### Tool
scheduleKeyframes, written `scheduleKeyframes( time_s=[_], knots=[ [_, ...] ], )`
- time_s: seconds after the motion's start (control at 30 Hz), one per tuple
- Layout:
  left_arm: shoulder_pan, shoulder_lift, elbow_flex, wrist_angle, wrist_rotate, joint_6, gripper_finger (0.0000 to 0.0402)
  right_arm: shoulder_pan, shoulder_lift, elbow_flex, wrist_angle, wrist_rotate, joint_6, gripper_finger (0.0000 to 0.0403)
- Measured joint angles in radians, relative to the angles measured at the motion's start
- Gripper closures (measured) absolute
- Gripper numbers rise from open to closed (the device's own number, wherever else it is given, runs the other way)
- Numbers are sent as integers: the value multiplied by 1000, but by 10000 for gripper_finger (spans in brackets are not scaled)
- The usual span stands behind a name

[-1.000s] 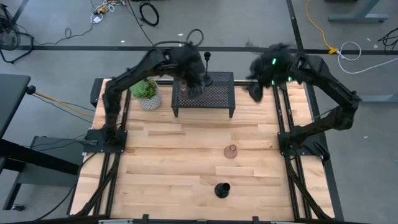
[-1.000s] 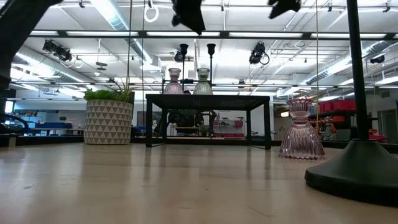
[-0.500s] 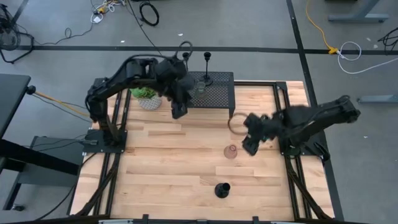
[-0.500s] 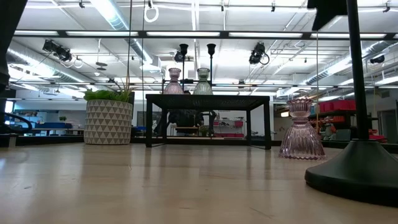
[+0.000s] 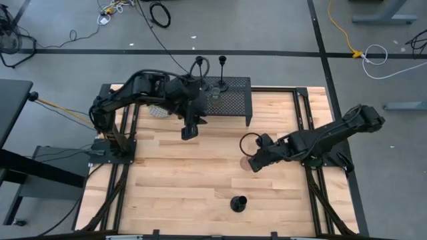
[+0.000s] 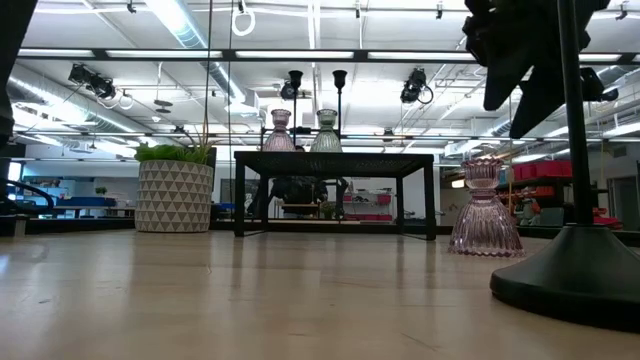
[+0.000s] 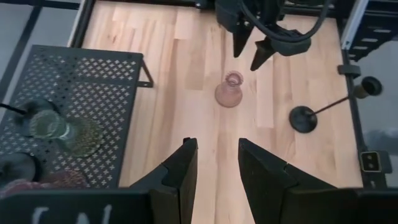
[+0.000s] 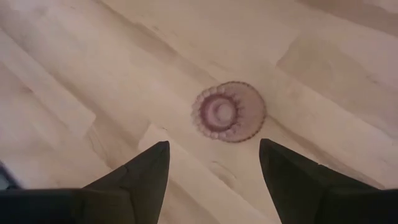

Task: Pick & Place candle stick holders
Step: Put the pink glass candle holder on the shelf aligned with the other glass candle holders

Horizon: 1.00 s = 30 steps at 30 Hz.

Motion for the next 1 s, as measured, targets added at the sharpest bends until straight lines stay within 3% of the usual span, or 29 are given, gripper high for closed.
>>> scheduleKeyframes(
  time_s=[0.63,1.0],
  knots=[
    [0,0,0,38,-9,-26,282,-33,115,0,-21,44,-51,158],
    [0,2,0,65,-9,-26,282,-44,191,0,13,36,-82,258]
  ],
)
